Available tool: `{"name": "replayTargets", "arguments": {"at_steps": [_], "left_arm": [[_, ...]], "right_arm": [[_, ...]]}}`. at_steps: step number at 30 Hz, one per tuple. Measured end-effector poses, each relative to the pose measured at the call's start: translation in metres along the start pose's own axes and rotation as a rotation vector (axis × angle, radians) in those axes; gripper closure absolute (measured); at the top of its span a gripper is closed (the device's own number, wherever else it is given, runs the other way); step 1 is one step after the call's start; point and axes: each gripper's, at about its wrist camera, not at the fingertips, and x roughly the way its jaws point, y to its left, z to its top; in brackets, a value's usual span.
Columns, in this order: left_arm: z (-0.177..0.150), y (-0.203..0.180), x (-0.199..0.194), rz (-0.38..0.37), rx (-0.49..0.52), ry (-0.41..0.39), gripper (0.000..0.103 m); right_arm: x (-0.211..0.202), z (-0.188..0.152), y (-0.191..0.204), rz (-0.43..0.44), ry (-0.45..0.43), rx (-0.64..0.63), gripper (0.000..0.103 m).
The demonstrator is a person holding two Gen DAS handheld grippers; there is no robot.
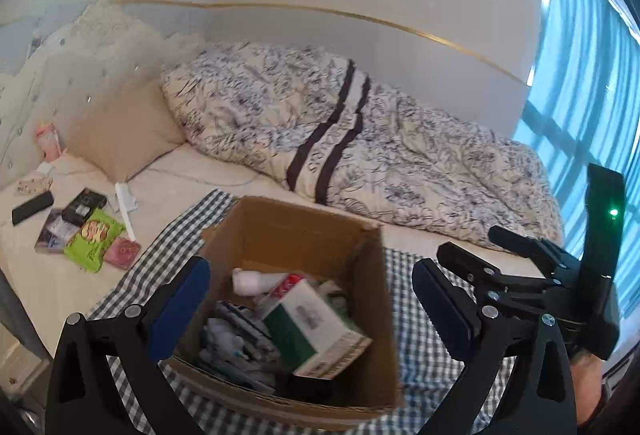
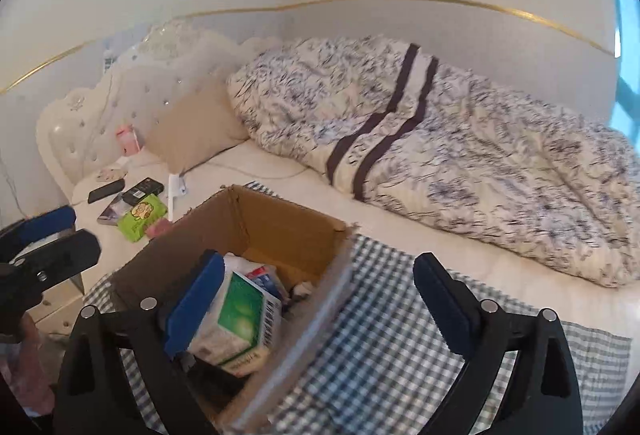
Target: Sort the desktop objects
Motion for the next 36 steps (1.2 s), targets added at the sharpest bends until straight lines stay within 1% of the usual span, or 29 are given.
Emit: {"name": "replayTargets", "arguments": {"at_steps": [5,9,12,16,20,25,29,36], "left_arm": [[-0.001,-0.046,-0.022,-0.033,0.086,-0.025,0.0],[-0.005,-0.072,-0.035,-0.071,0.104,-0.045,0.0],[-0.012,-0.089,-0.04,-0.115,0.106,-0.049,0.0],[-0.024,-0.121,-0.04,-0.147,0.153,-0.034,0.0],[-0.037,-0.151,-0.038,-0.174,0.205,-0.01,0.0],[-0.05,-0.174,-0.038,-0.205,0.219,-0.006,0.0],[-0.054,-0.183,-0.038,-0.209,0.21,-0.002,0.0],[-0.06,-0.194,-0.029,-0.16,0.227,0.018,0.0]], "right_arm": [[-0.056,-0.01,-0.024,-0.067,-0.045,0.046,0.0],[-0.091,-0.022,-0.039,-0.134,-0.063,0.062,0.0],[-0.117,-0.034,-0.054,-0.178,-0.065,0.097,0.0],[-0.15,-0.053,-0.075,-0.248,-0.057,0.124,0.0],[-0.174,-0.071,-0.093,-0.294,-0.058,0.153,0.0],[-0.192,-0.089,-0.115,-0.329,-0.053,0.191,0.0],[-0.197,-0.099,-0.129,-0.342,-0.052,0.219,0.0],[-0.194,-0.109,-0.136,-0.334,-0.046,0.234,0.0]]}}
